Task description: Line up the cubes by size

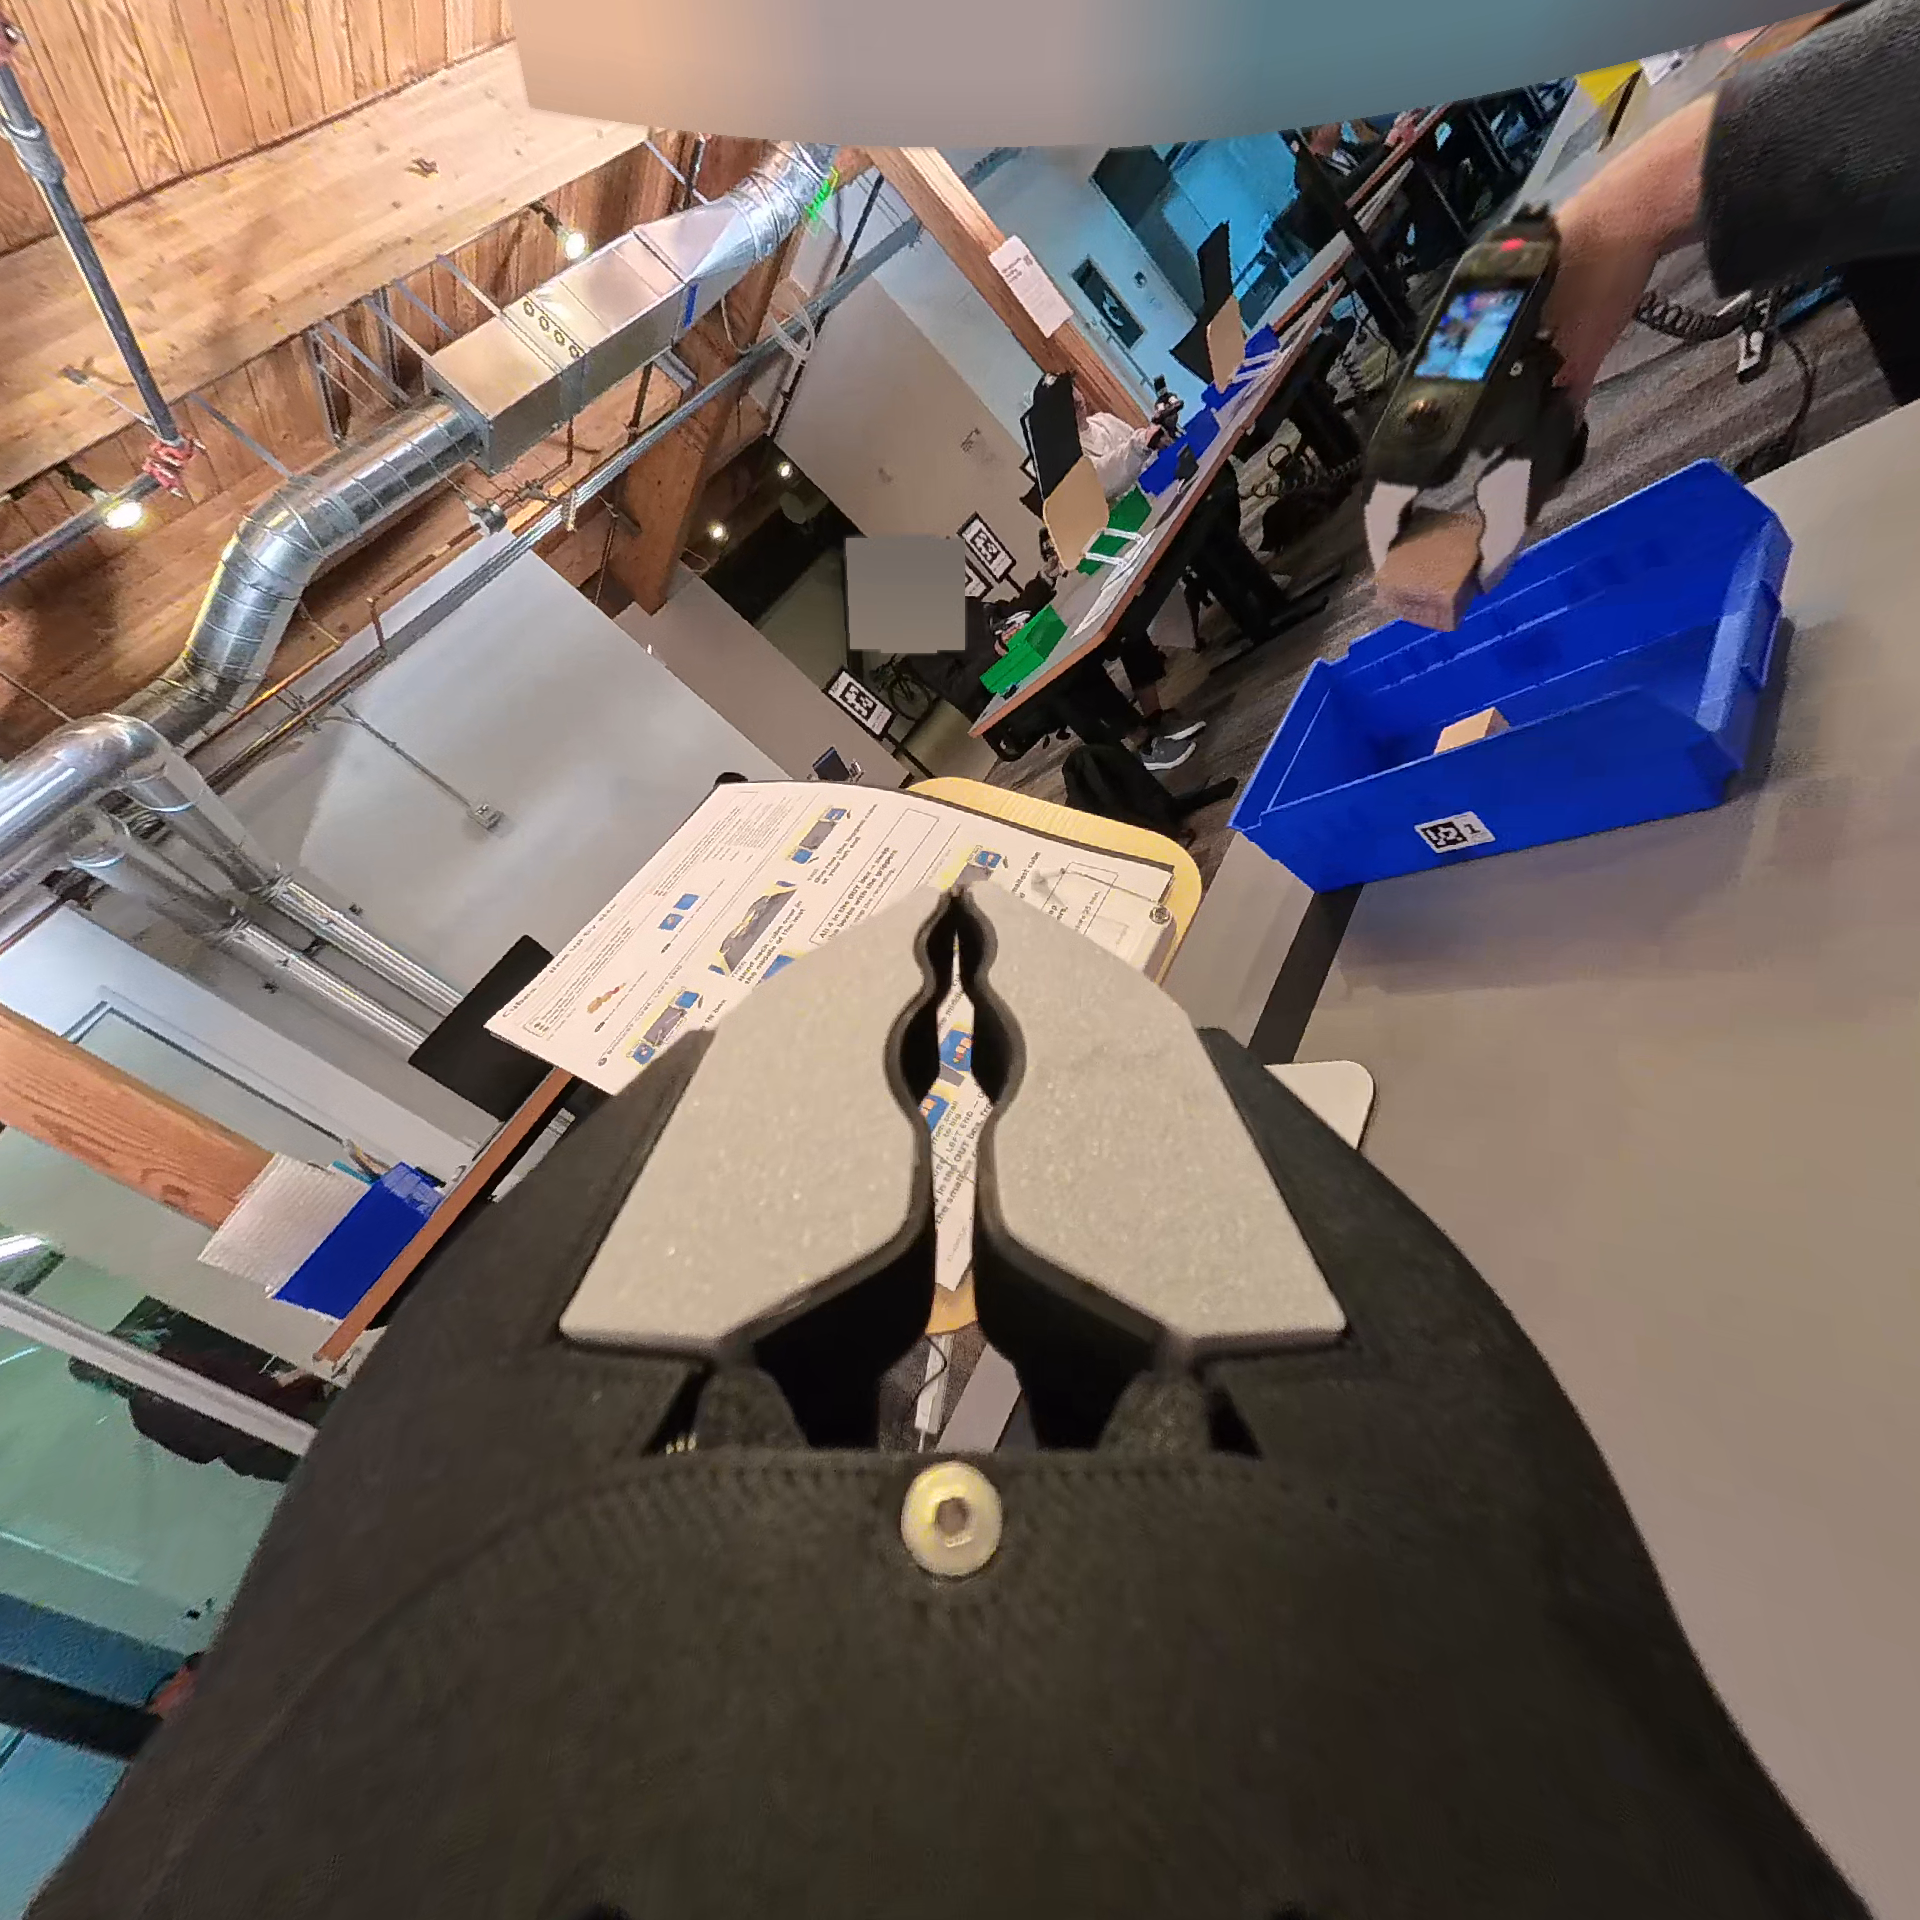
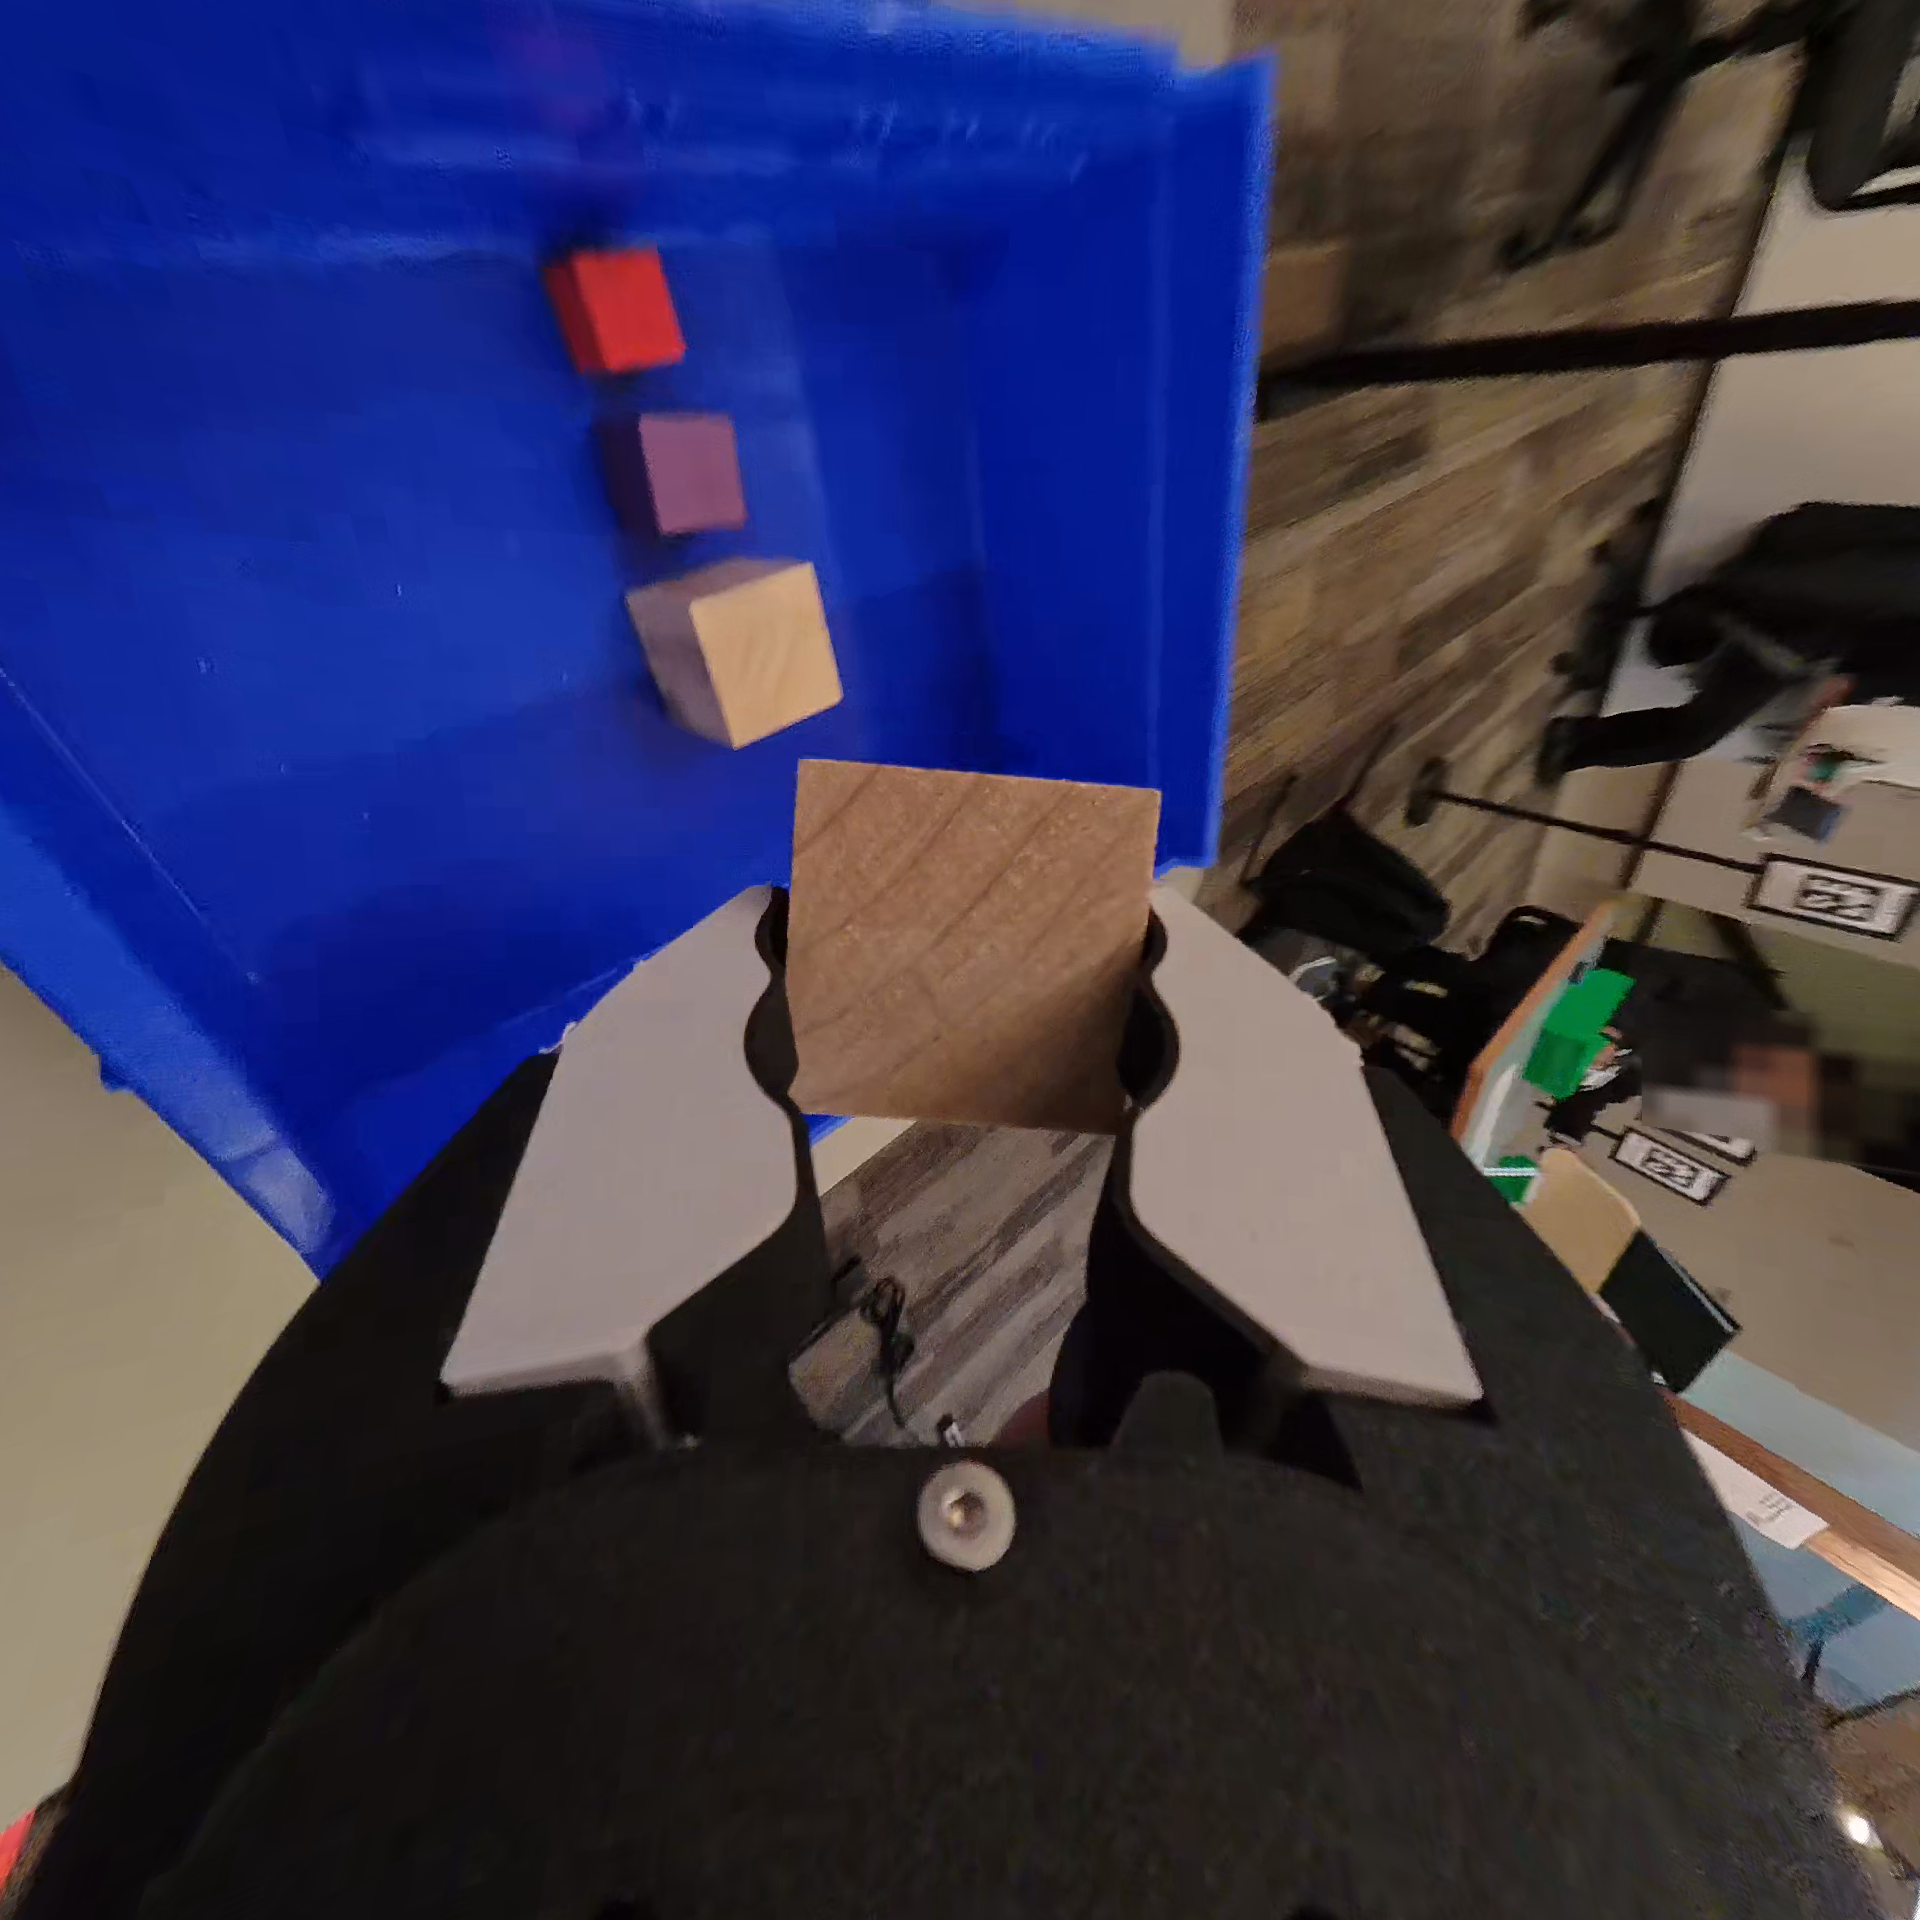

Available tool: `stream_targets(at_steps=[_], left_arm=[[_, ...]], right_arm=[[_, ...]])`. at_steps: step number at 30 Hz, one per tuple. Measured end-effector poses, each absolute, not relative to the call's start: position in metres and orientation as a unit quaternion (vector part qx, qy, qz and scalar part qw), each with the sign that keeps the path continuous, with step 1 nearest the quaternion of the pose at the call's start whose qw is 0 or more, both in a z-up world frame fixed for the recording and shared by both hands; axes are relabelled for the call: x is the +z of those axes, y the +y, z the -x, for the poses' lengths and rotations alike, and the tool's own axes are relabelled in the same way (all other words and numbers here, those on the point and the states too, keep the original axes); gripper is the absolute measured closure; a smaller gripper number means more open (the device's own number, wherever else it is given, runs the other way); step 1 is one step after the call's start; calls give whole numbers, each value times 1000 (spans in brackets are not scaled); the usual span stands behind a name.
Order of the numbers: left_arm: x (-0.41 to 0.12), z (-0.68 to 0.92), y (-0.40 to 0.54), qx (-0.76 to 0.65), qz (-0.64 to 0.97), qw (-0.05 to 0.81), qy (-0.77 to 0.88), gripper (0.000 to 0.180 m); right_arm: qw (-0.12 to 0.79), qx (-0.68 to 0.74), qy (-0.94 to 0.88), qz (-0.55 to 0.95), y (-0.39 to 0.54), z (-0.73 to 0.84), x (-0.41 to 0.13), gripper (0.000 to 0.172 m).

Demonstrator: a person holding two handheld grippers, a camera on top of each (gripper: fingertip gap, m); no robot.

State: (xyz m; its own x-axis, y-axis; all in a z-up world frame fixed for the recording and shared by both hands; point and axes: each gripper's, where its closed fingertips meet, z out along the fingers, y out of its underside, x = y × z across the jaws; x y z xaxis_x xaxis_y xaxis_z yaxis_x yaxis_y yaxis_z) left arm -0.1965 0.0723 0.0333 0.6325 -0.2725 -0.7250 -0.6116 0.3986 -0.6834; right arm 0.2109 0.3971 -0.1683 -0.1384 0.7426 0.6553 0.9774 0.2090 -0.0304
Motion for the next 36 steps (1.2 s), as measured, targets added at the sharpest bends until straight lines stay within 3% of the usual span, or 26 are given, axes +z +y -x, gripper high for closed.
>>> stream_targets(at_steps=[16,36], left_arm=[[18,195,88,130,561,699,424,180],[11,189,94,127,568,686,437,180]], right_arm=[[89,-186,-793,573,427,-229,-260,111],[16,-197,-795,574,436,-240,-285,111]])
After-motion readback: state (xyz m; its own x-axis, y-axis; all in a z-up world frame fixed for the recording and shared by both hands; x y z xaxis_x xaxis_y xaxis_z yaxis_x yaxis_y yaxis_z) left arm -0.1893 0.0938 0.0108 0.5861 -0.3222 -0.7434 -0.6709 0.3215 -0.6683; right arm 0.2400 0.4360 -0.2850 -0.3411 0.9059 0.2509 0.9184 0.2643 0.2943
